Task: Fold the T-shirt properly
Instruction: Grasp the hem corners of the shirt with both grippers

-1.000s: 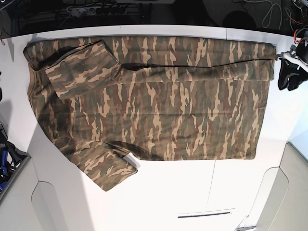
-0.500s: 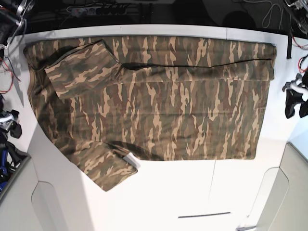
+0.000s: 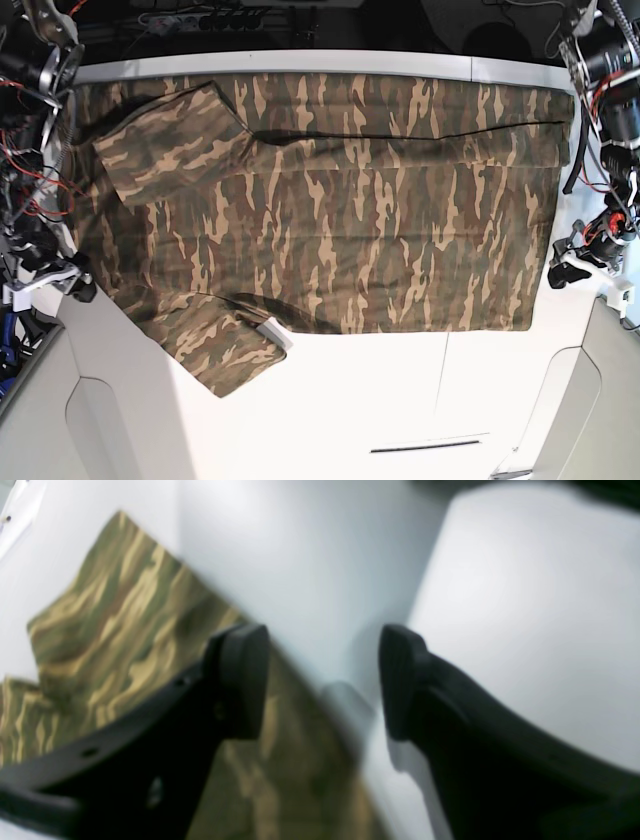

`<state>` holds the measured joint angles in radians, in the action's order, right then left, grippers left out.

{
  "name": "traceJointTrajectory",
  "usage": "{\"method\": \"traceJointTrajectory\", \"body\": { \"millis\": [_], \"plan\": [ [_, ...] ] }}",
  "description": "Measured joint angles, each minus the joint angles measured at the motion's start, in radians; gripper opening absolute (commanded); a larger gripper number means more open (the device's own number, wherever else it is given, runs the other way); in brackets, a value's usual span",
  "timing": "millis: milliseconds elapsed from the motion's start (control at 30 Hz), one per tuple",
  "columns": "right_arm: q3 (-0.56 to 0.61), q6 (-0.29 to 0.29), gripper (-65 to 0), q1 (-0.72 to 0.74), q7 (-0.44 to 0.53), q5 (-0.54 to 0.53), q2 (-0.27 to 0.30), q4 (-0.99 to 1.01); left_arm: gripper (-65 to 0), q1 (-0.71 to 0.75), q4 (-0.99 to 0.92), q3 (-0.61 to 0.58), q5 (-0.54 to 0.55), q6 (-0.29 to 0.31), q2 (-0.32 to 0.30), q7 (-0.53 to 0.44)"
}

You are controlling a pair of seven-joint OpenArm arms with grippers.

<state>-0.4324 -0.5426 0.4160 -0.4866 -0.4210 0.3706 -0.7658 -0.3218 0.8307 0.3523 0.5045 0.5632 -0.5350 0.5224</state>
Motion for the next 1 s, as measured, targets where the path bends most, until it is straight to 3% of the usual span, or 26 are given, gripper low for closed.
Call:
{"method": "traceJointTrajectory", "body": {
  "millis": [167,300,633,700,733,900,967,1000],
  "plan": [
    [0.0,-0.004,-30.5,0.006,0.05,0.026,-0.032,0.039,-25.2,-0.107,-0.201,-0.038,0.021,0.003,-0.005,-0.044],
    [-0.003,-0.004,-30.5,0.006,0.101,0.019,-0.061,0.059,-25.3,-0.138,-0.251,-0.064,0.061,0.002,-0.004,-0.052],
    [-0.004,-0.031,-30.8,0.011,0.109,0.007,-0.141,0.059,-26.2,-0.153,-0.248,-0.064,0.08,0.055,0.11,-0.04],
    [-0.004,-0.03,-31.1,0.011,0.109,0.006,-0.144,0.059,-31.9,-0.153,-0.248,-0.064,0.085,0.065,0.123,-0.04],
    [-0.004,-0.031,-34.4,0.011,0.108,0.003,-0.144,0.059,-36.4,-0.153,-0.248,-0.064,0.087,0.065,0.126,-0.034],
    [-0.004,-0.035,-64.9,0.008,0.081,0.012,-0.141,0.061,-58.3,-0.151,-0.249,-0.064,0.076,0.062,0.115,-0.011],
    [-0.004,-0.038,-65.0,0.008,0.078,0.011,-0.141,0.061,-65.0,-0.149,-0.25,-0.065,0.073,0.063,0.102,-0.005],
    [-0.004,-0.038,-65.0,0.009,0.074,0.012,-0.14,0.061,-65.0,-0.148,-0.247,-0.065,0.072,0.062,0.097,-0.002]
  ]
}}
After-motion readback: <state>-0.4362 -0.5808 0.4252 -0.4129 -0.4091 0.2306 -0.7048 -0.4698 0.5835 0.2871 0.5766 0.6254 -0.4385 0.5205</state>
